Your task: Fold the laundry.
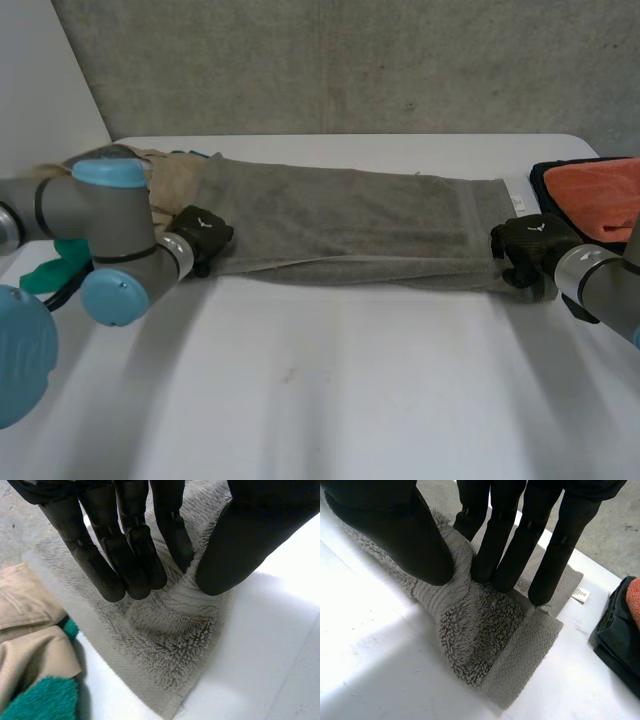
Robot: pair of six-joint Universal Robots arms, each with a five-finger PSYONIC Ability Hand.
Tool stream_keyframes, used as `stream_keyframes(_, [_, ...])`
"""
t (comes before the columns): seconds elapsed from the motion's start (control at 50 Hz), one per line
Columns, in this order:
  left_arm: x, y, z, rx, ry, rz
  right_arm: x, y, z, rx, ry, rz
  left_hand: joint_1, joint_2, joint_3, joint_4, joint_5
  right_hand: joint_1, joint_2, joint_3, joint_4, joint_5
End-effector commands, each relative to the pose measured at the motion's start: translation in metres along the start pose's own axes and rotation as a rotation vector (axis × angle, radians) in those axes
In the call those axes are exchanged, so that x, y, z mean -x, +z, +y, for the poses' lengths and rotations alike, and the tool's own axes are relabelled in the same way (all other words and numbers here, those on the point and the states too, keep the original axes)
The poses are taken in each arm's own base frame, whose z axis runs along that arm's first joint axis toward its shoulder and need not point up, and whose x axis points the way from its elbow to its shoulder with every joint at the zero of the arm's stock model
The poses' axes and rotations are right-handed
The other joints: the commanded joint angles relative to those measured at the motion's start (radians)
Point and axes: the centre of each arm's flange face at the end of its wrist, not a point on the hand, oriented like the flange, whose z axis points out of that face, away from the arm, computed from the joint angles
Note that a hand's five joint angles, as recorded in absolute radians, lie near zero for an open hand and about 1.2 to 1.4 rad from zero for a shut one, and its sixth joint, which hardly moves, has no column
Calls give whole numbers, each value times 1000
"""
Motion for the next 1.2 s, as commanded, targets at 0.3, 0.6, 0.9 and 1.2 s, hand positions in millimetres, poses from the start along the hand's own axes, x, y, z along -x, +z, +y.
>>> stream_keyframes(0.3, [-17, -168, 3, 207, 177, 395, 3, -98, 14, 387, -600, -432, 228, 201, 209, 203, 235, 273, 208, 205, 203, 201])
stream_keyframes(0.6, [16, -86, -37, 48, 119, 120, -9, -28, -11, 128, -451, -79, 228, 201, 209, 203, 235, 273, 208, 205, 203, 201])
stream_keyframes(0.9, [27, 6, -67, -147, 95, -94, -15, 77, -29, -169, -441, 186, 228, 201, 209, 203, 235, 273, 208, 205, 203, 201])
stream_keyframes(1.2, [28, 35, -83, -294, 61, -183, -29, 133, -27, -183, -402, 379, -994, -1021, -1013, -1019, -986, -949, -1014, -1017, -1018, -1021])
